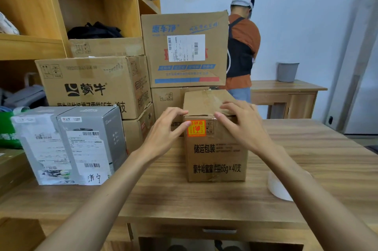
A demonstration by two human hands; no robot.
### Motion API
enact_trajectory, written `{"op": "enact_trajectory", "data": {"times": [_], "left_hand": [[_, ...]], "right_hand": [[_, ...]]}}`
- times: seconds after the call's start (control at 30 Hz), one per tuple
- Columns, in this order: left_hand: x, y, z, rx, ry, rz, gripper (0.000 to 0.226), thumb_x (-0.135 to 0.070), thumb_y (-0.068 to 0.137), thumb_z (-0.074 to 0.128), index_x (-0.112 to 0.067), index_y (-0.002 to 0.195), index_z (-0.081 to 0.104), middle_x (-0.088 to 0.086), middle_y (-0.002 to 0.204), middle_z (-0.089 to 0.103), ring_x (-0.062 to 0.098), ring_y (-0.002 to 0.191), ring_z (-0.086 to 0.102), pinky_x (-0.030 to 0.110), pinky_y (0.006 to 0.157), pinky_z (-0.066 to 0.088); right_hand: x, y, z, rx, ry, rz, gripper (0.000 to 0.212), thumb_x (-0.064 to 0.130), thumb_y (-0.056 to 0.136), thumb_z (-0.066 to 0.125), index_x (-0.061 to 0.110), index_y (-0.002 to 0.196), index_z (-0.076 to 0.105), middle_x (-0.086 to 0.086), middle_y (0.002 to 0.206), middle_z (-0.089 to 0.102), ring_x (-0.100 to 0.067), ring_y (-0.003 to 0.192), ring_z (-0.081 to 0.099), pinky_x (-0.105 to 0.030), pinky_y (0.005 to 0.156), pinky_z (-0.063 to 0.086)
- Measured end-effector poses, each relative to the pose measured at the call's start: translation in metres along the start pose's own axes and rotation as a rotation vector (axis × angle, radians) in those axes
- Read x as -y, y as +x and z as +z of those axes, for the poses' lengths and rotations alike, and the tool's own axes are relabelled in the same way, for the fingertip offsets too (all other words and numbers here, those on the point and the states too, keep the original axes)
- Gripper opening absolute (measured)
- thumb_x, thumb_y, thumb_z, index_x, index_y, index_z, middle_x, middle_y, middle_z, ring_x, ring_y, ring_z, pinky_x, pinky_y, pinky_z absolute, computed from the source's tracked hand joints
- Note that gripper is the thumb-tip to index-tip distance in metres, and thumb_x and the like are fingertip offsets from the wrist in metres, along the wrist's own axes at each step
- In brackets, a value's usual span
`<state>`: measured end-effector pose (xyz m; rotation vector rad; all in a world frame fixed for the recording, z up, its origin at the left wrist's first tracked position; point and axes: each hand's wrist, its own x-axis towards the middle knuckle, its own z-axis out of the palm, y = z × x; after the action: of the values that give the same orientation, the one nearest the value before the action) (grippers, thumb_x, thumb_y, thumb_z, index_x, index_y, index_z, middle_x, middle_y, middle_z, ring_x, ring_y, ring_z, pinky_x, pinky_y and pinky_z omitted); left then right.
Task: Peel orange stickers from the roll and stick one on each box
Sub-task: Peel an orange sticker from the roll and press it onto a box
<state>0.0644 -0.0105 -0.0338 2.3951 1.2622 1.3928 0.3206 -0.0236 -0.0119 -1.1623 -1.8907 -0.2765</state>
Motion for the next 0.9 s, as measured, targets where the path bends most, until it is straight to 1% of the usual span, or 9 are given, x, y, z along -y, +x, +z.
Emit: {"op": "enact_trajectory", "data": {"times": [0.1, 0.23, 0.33, 0.43, 0.53, 0.67, 0.8, 0.83, 0.9], "left_hand": [[0.002, 0.000, -0.007, 0.021, 0.003, -0.024, 0.034, -0.042, 0.098, 0.060, -0.027, 0.129, 0.061, -0.015, 0.130, 0.056, 0.002, 0.120, 0.053, 0.044, 0.103, 0.049], [-0.001, 0.002, -0.012, 0.036, 0.026, -0.031, 0.033, -0.039, 0.098, 0.061, -0.028, 0.129, 0.063, -0.015, 0.129, 0.058, 0.001, 0.119, 0.053, 0.042, 0.103, 0.049], [0.000, 0.005, -0.012, 0.009, 0.076, -0.049, 0.031, -0.035, 0.099, 0.062, -0.028, 0.128, 0.065, -0.014, 0.125, 0.057, 0.004, 0.116, 0.053, 0.043, 0.099, 0.050], [0.001, 0.010, -0.012, -0.075, 0.142, -0.133, 0.026, -0.031, 0.097, 0.065, -0.031, 0.123, 0.067, -0.013, 0.108, 0.055, 0.008, 0.099, 0.055, 0.046, 0.090, 0.052], [-0.006, 0.009, -0.007, -0.153, 0.120, -0.145, 0.020, -0.026, 0.097, 0.064, -0.031, 0.117, 0.067, -0.010, 0.093, 0.057, 0.012, 0.089, 0.057, 0.048, 0.084, 0.053], [-0.033, -0.009, 0.005, -0.082, -0.027, -0.089, 0.035, -0.053, 0.103, 0.040, -0.037, 0.124, 0.064, -0.018, 0.112, 0.060, 0.006, 0.104, 0.060, 0.046, 0.092, 0.053], [-0.043, -0.020, 0.004, 0.029, 0.152, -0.110, 0.065, -0.084, 0.083, 0.034, -0.045, 0.132, 0.051, -0.017, 0.104, 0.046, 0.006, 0.094, 0.056, 0.035, 0.082, 0.049], [-0.044, -0.019, 0.002, 0.046, 0.190, -0.118, 0.072, -0.088, 0.078, 0.035, -0.044, 0.134, 0.048, -0.015, 0.106, 0.045, 0.008, 0.094, 0.056, 0.035, 0.082, 0.048], [-0.044, -0.016, 0.001, 0.057, 0.241, -0.126, 0.081, -0.092, 0.072, 0.038, -0.041, 0.135, 0.045, -0.012, 0.110, 0.045, 0.013, 0.099, 0.057, 0.038, 0.084, 0.050]], "right_hand": [[-0.020, -0.006, -0.019, 0.048, -0.054, 0.061, 0.048, 0.055, 0.094, 0.056, 0.022, 0.127, 0.066, 0.005, 0.137, 0.058, -0.013, 0.130, 0.047, -0.033, 0.108, 0.027], [-0.024, -0.022, -0.025, 0.163, -0.041, 0.063, 0.047, 0.042, 0.094, 0.061, 0.021, 0.135, 0.059, 0.001, 0.142, 0.055, -0.019, 0.131, 0.047, -0.037, 0.108, 0.032], [-0.012, -0.031, -0.022, 0.086, -0.080, 0.086, 0.042, 0.038, 0.095, 0.061, 0.020, 0.133, 0.062, 0.001, 0.134, 0.058, -0.022, 0.121, 0.046, -0.037, 0.103, 0.035], [0.013, -0.038, -0.018, -0.038, -0.059, 0.110, 0.037, 0.038, 0.095, 0.061, 0.020, 0.126, 0.067, 0.000, 0.122, 0.061, -0.020, 0.111, 0.044, -0.039, 0.097, 0.041], [0.034, -0.043, -0.015, -0.057, 0.027, 0.075, 0.034, 0.041, 0.097, 0.058, 0.023, 0.123, 0.069, 0.007, 0.117, 0.062, -0.015, 0.109, 0.039, -0.028, 0.093, 0.036], [0.038, -0.041, -0.024, 0.031, 0.283, 0.061, 0.028, 0.039, 0.097, 0.058, 0.027, 0.120, 0.071, 0.018, 0.121, 0.063, -0.006, 0.113, 0.045, -0.018, 0.090, 0.035], [0.012, -0.029, -0.038, 0.002, 0.330, 0.138, 0.027, 0.035, 0.095, 0.063, 0.027, 0.120, 0.070, 0.013, 0.132, 0.058, -0.003, 0.125, 0.043, -0.010, 0.092, 0.034], [0.002, -0.025, -0.040, -0.012, 0.287, 0.157, 0.029, 0.037, 0.095, 0.064, 0.027, 0.121, 0.069, 0.011, 0.135, 0.056, -0.005, 0.127, 0.040, -0.012, 0.098, 0.033], [-0.018, -0.018, -0.043, -0.005, 0.224, 0.226, 0.036, 0.043, 0.092, 0.065, 0.027, 0.125, 0.067, 0.008, 0.142, 0.050, -0.010, 0.133, 0.036, -0.029, 0.109, 0.030]]}}
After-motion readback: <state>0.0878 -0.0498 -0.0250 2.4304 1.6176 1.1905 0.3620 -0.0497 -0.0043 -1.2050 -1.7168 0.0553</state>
